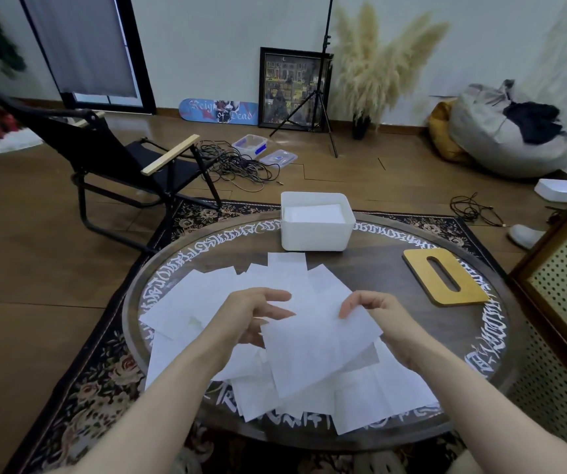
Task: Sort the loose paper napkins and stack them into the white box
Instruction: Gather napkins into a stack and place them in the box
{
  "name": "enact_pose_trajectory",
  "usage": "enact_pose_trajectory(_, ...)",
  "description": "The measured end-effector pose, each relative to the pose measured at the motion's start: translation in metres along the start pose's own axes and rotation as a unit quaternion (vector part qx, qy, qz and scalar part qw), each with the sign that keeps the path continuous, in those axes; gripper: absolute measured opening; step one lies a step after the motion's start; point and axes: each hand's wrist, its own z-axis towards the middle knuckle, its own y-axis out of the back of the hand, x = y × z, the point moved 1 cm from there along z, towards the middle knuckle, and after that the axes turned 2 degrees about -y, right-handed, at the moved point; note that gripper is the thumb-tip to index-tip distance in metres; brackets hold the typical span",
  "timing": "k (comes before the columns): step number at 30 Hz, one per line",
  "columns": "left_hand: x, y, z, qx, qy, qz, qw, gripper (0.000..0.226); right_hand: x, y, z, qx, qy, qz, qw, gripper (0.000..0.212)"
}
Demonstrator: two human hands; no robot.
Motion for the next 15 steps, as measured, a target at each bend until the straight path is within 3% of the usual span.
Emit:
enact_pose_trajectory(2,0.002,-0.006,0.002,0.004,0.015,0.029,0.999,0.025,0.0,-0.002,-0.001,0.025,0.003,-0.009,1.0,0.05)
enact_pose_trajectory(4,0.005,-0.013,0.004,0.021,0.022,0.067,0.997,0.03,0.001,-0.004,-0.002,0.053,0.002,-0.033,0.998,0.047)
enact_pose_trajectory(8,0.01,-0.025,0.003,0.128,0.033,0.156,0.979,0.022,0.001,-0.009,-0.004,0.093,-0.009,-0.04,0.995,0.035)
enact_pose_trajectory(12,0.014,-0.029,0.005,0.136,0.036,0.163,0.977,0.019,-0.004,-0.007,-0.001,0.05,-0.038,-0.022,0.998,0.012)
enact_pose_trajectory(15,0.016,-0.026,0.007,0.086,0.032,0.123,0.988,0.02,-0.008,-0.004,0.004,-0.014,-0.067,-0.025,0.997,0.027)
